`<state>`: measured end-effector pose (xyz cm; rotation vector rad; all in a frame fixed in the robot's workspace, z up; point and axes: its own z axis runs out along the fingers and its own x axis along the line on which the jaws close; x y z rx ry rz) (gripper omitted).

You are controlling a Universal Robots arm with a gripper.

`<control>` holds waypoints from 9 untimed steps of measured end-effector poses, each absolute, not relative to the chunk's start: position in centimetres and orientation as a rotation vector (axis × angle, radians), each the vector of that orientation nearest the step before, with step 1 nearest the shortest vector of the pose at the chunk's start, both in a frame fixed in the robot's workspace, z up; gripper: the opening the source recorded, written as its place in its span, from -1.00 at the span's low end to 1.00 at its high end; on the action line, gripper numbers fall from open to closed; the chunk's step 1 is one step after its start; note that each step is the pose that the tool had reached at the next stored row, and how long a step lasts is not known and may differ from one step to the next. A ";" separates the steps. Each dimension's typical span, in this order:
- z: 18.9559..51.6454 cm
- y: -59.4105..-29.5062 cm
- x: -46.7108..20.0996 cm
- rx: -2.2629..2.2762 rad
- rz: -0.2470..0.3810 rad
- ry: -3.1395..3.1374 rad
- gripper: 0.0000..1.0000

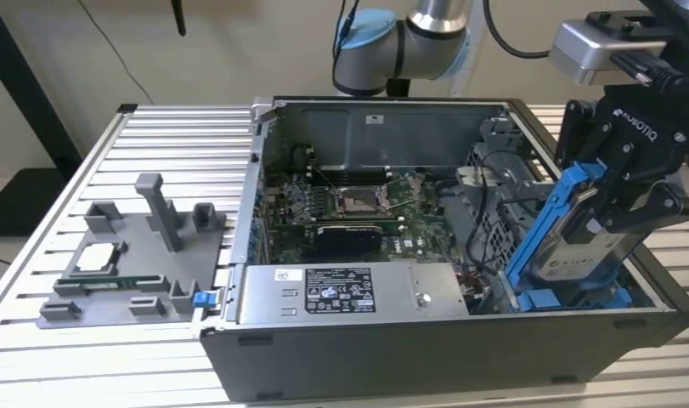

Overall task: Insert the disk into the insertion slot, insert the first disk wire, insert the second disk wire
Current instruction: 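Insert the disk into the insertion slot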

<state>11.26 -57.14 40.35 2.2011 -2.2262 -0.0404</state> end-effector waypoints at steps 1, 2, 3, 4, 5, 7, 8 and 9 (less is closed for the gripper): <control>40.2 -57.1 11.3 2.201 -0.040 -2.226 -1.00; 40.0 -57.1 11.3 2.201 -0.040 -2.226 -1.00; 39.9 -57.1 11.3 2.201 -0.040 -2.226 -1.00; 39.7 -57.1 11.3 2.201 -0.040 -2.226 -1.00; 39.6 -57.1 11.3 2.201 -0.040 -2.226 -1.00; 39.3 -57.1 11.3 2.201 -0.040 -2.226 -1.00; 39.1 -57.1 11.3 2.201 -0.040 -2.226 -1.00; 39.0 -57.1 11.3 2.201 -0.040 -2.226 -1.00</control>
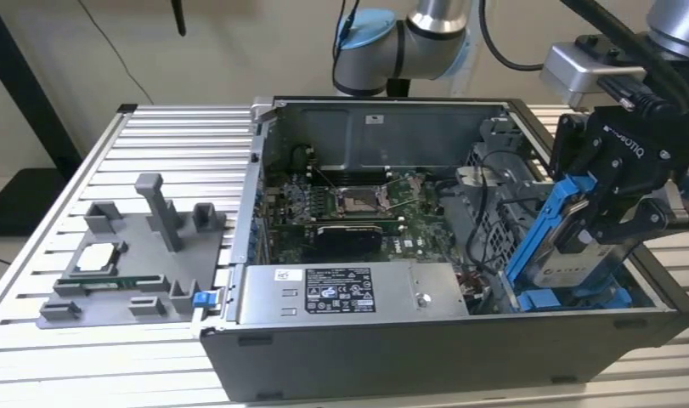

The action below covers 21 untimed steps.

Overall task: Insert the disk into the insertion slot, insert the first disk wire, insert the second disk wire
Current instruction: 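Insert the disk into the insertion slot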

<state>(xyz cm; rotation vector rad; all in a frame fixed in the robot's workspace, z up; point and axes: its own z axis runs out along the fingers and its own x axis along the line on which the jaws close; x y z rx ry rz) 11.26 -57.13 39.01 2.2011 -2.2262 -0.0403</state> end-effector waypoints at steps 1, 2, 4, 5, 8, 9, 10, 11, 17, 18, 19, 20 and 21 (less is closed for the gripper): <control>38.9 -57.1 11.3 2.201 -0.040 -2.226 -1.00; 38.8 -57.1 11.3 2.201 -0.040 -2.226 -1.00; 38.8 -57.1 11.3 2.201 -0.040 -2.226 -1.00; 38.8 -57.1 11.3 2.201 -0.040 -2.226 -1.00; 38.7 -57.1 11.3 2.201 -0.040 -2.226 -1.00; 38.7 -57.1 11.3 2.201 -0.040 -2.226 -1.00; 38.7 -57.1 11.3 2.201 -0.040 -2.226 1.00; 38.7 -57.1 11.3 2.201 -0.040 -2.226 1.00; 39.1 -57.1 11.3 2.201 -0.040 -2.226 1.00; 39.2 -57.1 11.3 2.201 -0.040 -2.226 1.00; 39.3 -57.1 11.3 2.201 -0.040 -2.226 1.00; 39.5 -57.1 11.3 2.201 -0.040 -2.226 1.00; 39.6 -57.1 11.3 2.201 -0.040 -2.226 1.00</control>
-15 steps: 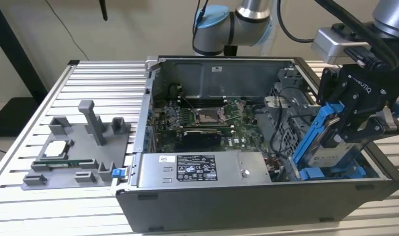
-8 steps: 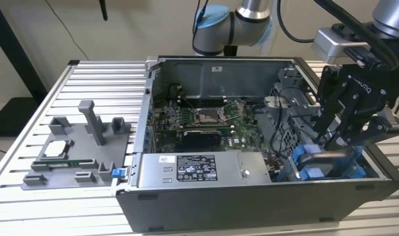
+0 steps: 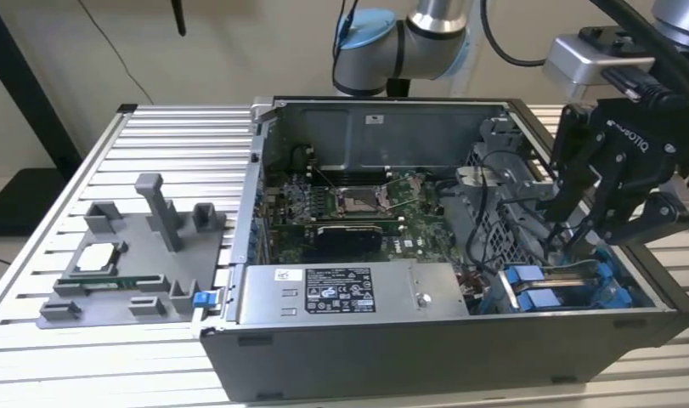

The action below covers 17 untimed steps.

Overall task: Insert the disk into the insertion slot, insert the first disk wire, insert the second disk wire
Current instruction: 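Insert the disk into the insertion slot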

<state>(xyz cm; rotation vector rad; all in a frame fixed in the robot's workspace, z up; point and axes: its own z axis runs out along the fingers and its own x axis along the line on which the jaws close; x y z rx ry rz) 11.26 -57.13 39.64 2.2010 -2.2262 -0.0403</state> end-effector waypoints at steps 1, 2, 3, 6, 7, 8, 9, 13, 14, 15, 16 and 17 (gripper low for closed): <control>39.8 -57.1 11.3 2.201 -0.040 -2.226 1.00; 40.0 -57.1 11.3 2.201 -0.040 -2.226 1.00; 40.2 -57.1 11.3 2.201 -0.040 -2.226 1.00; 40.7 -57.1 11.3 2.201 -0.040 -2.226 1.00; 40.8 -57.1 11.3 2.201 -0.040 -2.226 1.00; 40.9 -57.1 11.3 2.201 -0.041 -2.226 1.00; 40.9 -57.1 11.3 2.201 -0.041 -2.226 1.00; 40.9 -57.0 11.3 2.202 -0.043 -2.227 1.00; 40.9 -56.9 11.3 2.202 -0.043 -2.227 1.00; 40.9 -56.6 11.2 2.202 -0.043 -2.227 1.00; 40.9 -56.1 11.2 2.202 -0.043 -2.227 1.00; 40.9 -55.8 11.2 2.202 -0.043 -2.227 1.00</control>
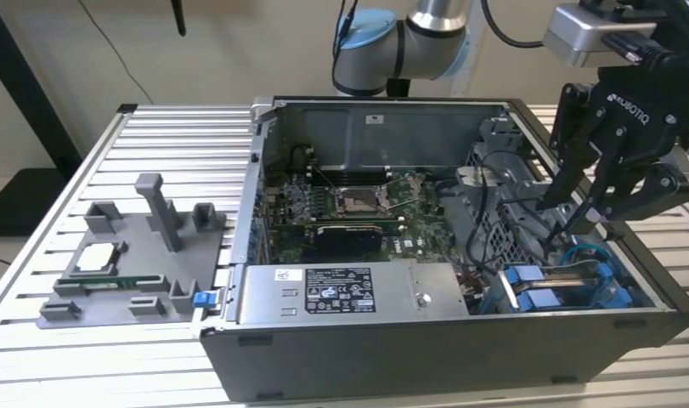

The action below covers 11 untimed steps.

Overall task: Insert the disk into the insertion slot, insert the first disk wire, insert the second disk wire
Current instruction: 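Insert the disk into the insertion slot, then insert the first disk wire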

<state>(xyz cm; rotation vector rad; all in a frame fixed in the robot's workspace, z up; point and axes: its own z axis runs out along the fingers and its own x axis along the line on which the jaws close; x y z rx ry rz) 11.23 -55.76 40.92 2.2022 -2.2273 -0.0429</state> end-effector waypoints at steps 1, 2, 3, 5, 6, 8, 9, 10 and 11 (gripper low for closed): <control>40.9 -55.4 11.2 2.202 -0.043 -2.227 1.00; 40.9 -55.2 11.2 2.202 -0.043 -2.227 1.00; 40.9 -55.1 11.2 2.204 -0.044 -2.229 1.00; 40.9 -54.9 11.2 2.208 -0.047 -2.233 1.00; 40.8 -54.8 11.2 2.211 -0.045 -2.236 1.00; 40.6 -54.6 11.2 2.215 -0.041 -2.240 1.00; 40.5 -54.5 11.2 2.218 -0.040 -2.242 1.00; 40.5 -54.4 11.1 2.221 -0.041 -2.245 1.00; 40.4 -54.3 11.1 2.225 -0.043 -2.248 1.00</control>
